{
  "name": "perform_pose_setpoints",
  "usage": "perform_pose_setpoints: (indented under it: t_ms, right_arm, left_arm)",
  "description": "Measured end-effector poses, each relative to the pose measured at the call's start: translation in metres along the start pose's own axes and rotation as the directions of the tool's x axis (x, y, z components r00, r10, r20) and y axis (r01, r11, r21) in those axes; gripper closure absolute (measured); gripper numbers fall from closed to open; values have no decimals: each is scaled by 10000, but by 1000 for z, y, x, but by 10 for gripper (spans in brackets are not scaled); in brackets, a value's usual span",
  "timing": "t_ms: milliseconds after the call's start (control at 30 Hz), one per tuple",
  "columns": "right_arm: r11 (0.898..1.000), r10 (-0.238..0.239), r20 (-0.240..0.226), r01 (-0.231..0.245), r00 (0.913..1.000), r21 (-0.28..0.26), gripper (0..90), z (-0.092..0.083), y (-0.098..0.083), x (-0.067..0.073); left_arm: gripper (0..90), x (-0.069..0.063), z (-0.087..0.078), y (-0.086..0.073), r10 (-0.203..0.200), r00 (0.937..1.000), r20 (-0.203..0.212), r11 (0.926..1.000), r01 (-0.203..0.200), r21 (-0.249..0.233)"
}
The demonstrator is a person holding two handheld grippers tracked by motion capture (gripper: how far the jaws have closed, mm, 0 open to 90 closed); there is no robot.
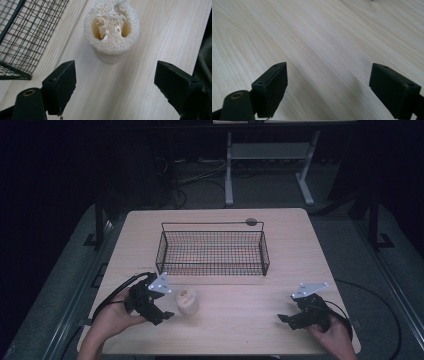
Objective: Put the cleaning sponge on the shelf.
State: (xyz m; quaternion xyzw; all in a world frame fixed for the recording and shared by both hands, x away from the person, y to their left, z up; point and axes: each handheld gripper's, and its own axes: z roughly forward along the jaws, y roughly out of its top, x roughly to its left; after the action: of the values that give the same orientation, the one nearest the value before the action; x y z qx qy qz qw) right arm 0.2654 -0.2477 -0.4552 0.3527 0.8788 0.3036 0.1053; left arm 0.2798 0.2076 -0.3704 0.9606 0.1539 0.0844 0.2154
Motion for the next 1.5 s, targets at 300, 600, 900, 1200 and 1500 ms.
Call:
perform_pose_setpoints:
  t_ms: [300, 600, 900, 1200, 1500]
  right_arm:
    - [10000, -21, 8, 21, 10000, -2, 147, 0, 0, 1]
    - [10000, -44, -29, 44, 10000, 30, 146, 1, 1, 1]
    - [10000, -79, -42, 80, 10000, 39, 147, 2, 1, 1]
    - [9999, -99, -58, 99, 9999, 32, 147, 2, 2, 1]
    - [9999, -121, -59, 121, 9999, 39, 147, 2, 2, 1]
  left_arm:
    - [171, 1, 4, 10, 129, 9999, 89, 9999, -129, -8]
    - [171, 4, 10, 20, 225, 9995, 206, 9997, -227, 133]
    - [171, 6, 17, 27, 215, 9991, 365, 9992, -226, 322]
    - [171, 9, 22, 33, 182, 9989, 442, 9984, -205, 530]
    - [171, 10, 28, 37, 178, 9984, 533, 9976, -213, 659]
